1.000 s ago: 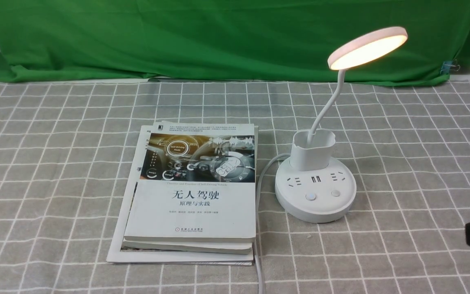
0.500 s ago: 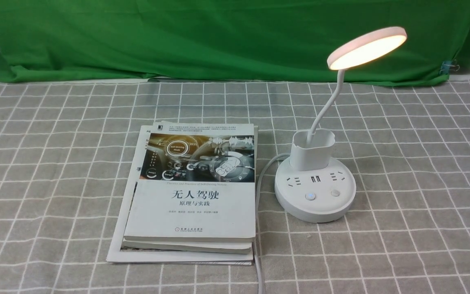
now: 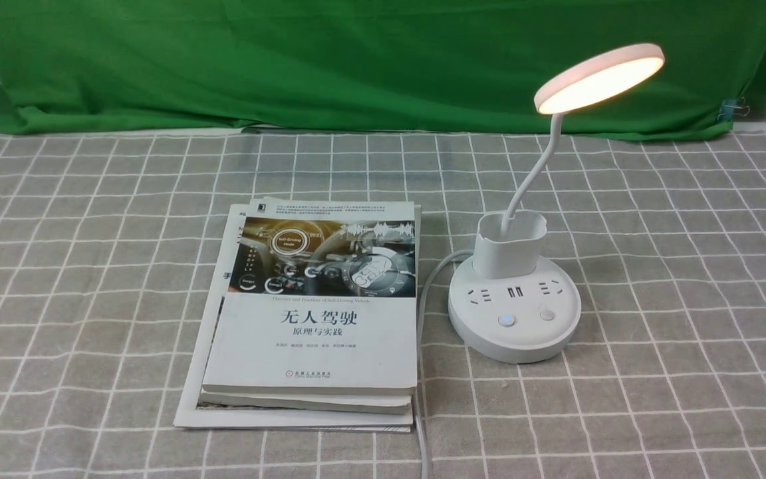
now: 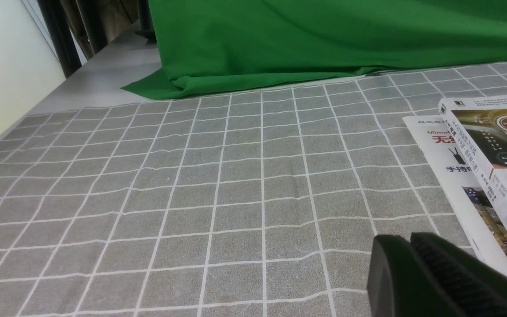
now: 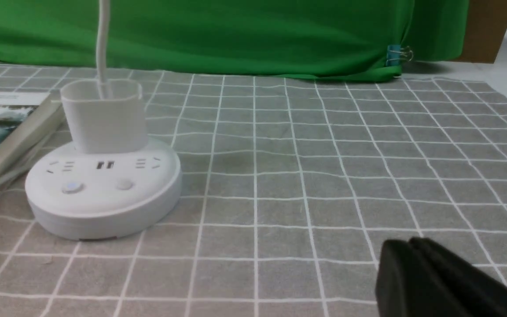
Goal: Turn on the desk lamp on the grey coffee tablecloth with your hand.
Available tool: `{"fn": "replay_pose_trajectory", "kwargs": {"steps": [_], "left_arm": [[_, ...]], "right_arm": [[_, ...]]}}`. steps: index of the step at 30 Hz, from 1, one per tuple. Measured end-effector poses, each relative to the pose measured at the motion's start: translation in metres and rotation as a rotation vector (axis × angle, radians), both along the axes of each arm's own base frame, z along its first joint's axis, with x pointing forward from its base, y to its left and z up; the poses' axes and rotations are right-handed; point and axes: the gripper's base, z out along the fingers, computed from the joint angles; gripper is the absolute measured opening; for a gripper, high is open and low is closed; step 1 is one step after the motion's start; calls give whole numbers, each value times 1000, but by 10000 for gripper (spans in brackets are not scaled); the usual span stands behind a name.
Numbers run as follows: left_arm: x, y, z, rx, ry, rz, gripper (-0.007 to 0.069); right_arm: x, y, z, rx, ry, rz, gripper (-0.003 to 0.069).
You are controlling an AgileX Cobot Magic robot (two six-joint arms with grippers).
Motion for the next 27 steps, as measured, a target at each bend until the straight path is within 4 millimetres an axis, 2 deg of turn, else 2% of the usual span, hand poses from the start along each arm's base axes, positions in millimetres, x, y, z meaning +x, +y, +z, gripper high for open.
{"fn": "replay_pose_trajectory", "kwargs": {"steps": [27], "left_arm": [[0, 0, 0, 0, 0, 0, 19]], "right_arm": [[0, 0, 0, 2, -1, 0, 69]]}}
